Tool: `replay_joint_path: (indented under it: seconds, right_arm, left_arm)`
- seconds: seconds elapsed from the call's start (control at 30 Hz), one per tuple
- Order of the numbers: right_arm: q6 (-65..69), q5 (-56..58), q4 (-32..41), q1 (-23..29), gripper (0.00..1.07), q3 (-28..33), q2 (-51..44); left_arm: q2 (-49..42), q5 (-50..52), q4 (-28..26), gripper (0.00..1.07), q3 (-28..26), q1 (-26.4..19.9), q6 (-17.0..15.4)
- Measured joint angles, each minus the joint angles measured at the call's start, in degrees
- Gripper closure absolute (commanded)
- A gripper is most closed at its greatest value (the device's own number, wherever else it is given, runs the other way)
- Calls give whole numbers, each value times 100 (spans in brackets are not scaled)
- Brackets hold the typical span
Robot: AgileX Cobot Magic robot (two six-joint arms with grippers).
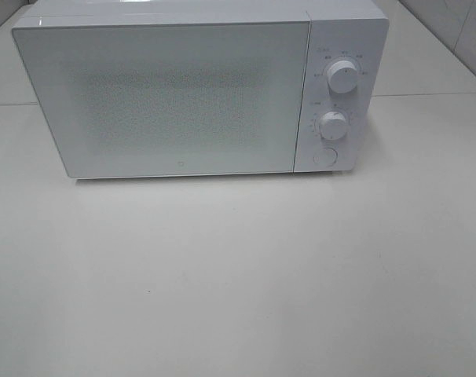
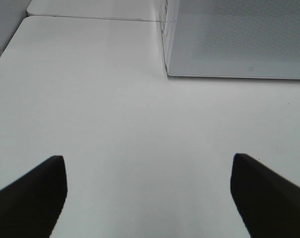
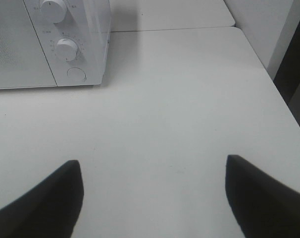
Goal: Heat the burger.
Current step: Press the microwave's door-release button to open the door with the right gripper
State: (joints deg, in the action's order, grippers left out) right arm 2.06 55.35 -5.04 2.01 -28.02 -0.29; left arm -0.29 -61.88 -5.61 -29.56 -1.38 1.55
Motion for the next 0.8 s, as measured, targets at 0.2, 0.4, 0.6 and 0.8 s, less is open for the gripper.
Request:
replay_joint_path:
  seconds: [0.2,0.4,0.6,0.8]
  right_arm:
    - [0,0,0,0,31,-6,0]
    - [0,-69,0,0,31,-172,69]
    - [0,-642,-6,0,31,-218,573]
    - [0,-1381,-120,0,31,-218,1175]
  left_arm:
    - [0,0,0,25,0,0,0]
    - [0,0,0,25,0,0,0]
    - [0,0,0,25,0,0,0]
    - [0,0,0,25,0,0,0]
